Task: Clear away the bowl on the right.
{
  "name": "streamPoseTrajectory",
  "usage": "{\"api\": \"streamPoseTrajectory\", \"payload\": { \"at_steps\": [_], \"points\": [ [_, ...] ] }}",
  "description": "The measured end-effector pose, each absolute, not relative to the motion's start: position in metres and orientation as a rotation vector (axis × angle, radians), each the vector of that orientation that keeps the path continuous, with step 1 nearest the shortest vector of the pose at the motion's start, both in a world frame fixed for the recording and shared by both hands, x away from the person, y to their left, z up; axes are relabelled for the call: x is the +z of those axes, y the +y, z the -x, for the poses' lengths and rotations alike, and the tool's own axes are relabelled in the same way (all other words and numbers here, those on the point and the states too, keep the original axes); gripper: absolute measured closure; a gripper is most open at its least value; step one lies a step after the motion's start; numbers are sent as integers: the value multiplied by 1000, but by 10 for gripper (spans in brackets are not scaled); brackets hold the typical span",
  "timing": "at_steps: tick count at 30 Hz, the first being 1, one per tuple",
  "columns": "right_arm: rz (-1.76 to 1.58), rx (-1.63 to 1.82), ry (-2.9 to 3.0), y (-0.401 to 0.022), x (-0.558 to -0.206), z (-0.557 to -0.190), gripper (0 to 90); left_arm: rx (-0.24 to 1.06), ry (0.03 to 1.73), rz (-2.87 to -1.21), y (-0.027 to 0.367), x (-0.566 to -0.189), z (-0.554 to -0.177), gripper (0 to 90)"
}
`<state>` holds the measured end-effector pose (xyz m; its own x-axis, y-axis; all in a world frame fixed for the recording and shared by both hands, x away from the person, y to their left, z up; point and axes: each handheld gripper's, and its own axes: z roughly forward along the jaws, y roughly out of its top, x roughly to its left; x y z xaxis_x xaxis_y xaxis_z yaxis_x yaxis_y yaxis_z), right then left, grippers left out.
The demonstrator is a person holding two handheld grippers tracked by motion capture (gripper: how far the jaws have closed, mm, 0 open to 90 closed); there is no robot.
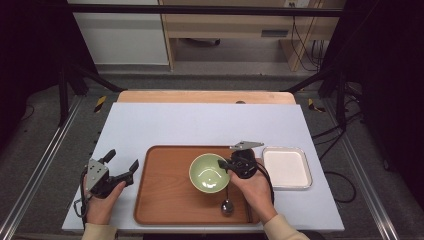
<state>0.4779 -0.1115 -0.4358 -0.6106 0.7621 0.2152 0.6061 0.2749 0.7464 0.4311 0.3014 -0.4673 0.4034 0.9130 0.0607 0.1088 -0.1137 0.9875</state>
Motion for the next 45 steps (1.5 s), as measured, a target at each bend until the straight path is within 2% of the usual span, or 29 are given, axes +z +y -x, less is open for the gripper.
{"api": "streamPoseTrajectory", "payload": {
  "at_steps": [45],
  "points": [
    [-1310, 1199, 2454, -109, -446, -476, 834, 881, 905, -1503, 306, -464, -429, 53]
  ]
}}
